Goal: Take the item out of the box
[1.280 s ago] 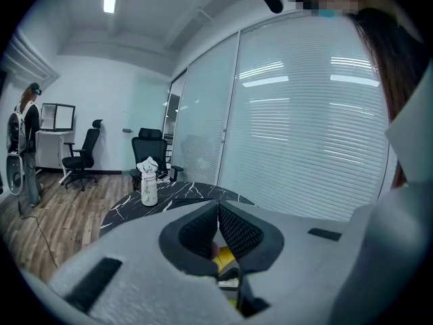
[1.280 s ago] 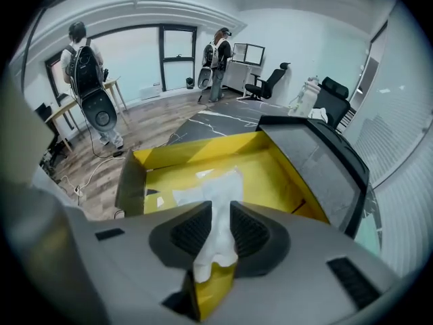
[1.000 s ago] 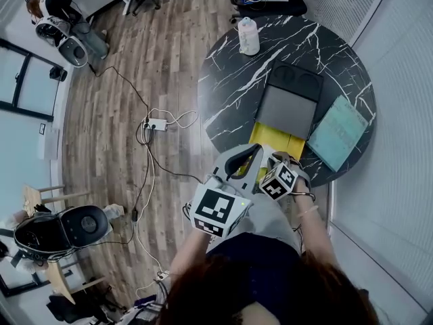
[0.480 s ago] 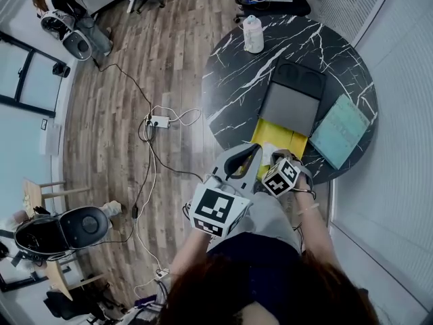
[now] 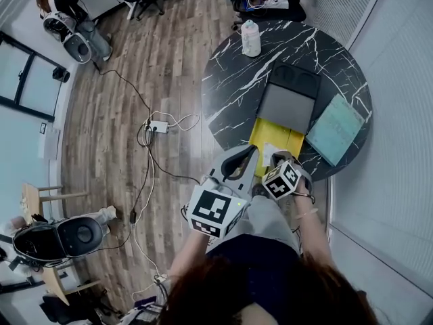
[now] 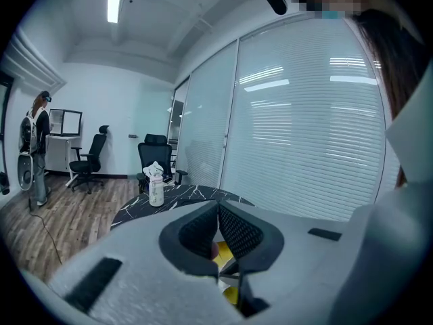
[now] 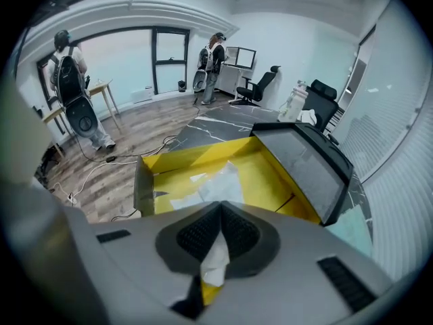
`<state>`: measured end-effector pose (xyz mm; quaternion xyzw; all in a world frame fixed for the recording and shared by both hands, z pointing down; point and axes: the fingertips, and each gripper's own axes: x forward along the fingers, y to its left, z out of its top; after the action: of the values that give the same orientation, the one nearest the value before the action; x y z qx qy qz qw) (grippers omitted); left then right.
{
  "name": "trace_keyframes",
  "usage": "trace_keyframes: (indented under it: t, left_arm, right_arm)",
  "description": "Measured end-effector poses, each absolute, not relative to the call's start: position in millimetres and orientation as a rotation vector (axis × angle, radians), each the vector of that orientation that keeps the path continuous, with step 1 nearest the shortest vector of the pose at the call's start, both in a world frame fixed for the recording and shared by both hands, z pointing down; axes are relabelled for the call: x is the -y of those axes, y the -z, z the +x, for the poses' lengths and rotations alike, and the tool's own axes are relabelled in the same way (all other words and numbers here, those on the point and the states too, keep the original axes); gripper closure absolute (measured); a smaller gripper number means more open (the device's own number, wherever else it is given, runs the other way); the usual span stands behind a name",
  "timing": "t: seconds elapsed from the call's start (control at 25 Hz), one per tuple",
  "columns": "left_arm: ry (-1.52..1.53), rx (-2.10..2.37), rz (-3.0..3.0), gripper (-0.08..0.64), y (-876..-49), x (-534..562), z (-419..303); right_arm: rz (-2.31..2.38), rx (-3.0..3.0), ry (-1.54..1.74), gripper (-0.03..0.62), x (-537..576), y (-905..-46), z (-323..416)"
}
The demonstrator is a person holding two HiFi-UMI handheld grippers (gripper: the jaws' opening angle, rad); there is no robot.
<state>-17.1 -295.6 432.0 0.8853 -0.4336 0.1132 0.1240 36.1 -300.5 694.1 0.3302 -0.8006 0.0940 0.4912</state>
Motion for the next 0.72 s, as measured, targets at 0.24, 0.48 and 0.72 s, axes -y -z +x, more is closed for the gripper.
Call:
trace_keyframes:
  t: [0.24,0.48,0.72]
  left_arm:
    - [-0.31,1.262,2.616,0.532,-423,280,-18]
    - [-0.288,1.266,2.638,0.532,-415,264,-22]
    - [-0.271,1.263,2.674,0.532,-407,244,-29]
  right_arm:
    - [0.872,1.982,-0.216,0.568,294,-674,35]
    - [0.936,1.997,-0.175,0.568,290,-654,35]
    - [1.004,2.017,-0.151,0.568,280,-633,34]
